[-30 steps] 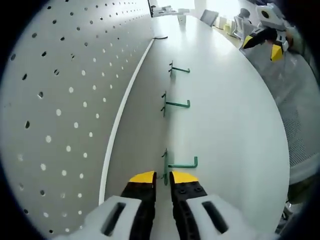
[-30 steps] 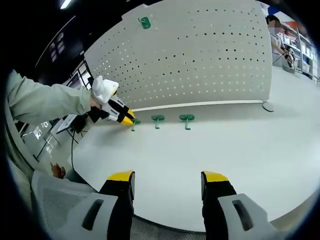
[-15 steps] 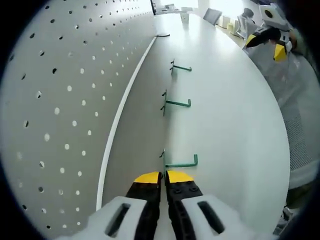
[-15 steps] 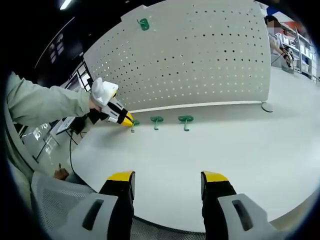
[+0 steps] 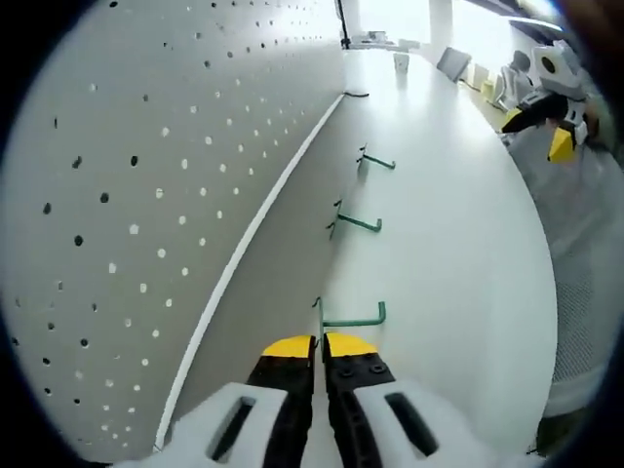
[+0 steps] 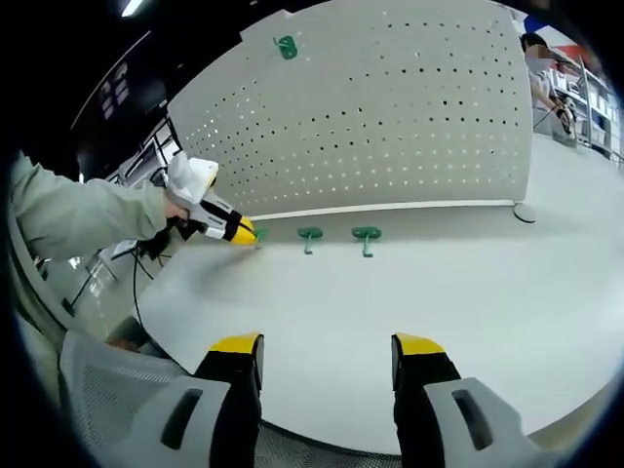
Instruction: Insert the hook assembly into the mounting plate slot until the hook locks in place.
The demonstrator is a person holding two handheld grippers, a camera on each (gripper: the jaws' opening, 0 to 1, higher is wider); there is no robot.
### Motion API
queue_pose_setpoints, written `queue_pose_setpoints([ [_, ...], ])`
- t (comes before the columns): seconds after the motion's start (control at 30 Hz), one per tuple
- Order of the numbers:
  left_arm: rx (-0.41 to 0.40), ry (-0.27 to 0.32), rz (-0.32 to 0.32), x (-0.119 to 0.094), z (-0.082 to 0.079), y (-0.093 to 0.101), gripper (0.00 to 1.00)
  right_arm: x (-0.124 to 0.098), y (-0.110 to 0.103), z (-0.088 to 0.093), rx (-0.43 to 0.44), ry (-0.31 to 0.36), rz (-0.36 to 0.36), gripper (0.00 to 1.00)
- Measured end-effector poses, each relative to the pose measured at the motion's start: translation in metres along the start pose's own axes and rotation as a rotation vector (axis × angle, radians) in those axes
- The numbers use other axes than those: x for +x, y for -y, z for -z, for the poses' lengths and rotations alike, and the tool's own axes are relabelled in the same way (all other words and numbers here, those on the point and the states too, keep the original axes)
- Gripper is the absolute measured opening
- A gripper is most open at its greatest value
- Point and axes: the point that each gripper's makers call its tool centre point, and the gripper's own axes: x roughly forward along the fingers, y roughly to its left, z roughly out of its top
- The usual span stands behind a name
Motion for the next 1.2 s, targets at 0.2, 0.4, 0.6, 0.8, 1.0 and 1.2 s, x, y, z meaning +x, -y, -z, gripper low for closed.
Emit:
queue_pose_setpoints([
  [0.2,-0.072,0.054,-0.059,-0.020,0.008,0.011,0.03,0.000,0.000,-0.001,-0.006,0.003,-0.002,0.50],
  [0.4,-0.161,0.106,-0.108,-0.040,0.014,0.023,0.03,0.000,-0.002,-0.001,-0.022,0.003,-0.005,0.50],
  [0.6,-0.298,0.207,-0.118,-0.056,0.009,0.040,0.03,0.001,-0.004,0.001,-0.034,-0.006,-0.011,0.50],
  [0.8,-0.372,0.284,-0.152,-0.067,0.007,0.050,0.03,0.002,-0.009,0.004,-0.063,-0.021,-0.024,0.50],
  [1.0,-0.411,0.378,-0.163,-0.081,-0.010,0.066,0.03,0.002,-0.011,0.004,-0.085,-0.024,-0.027,0.49],
  [1.2,-0.401,0.445,-0.209,-0.096,-0.023,0.072,0.03,0.002,-0.012,0.004,-0.102,-0.026,-0.027,0.49],
])
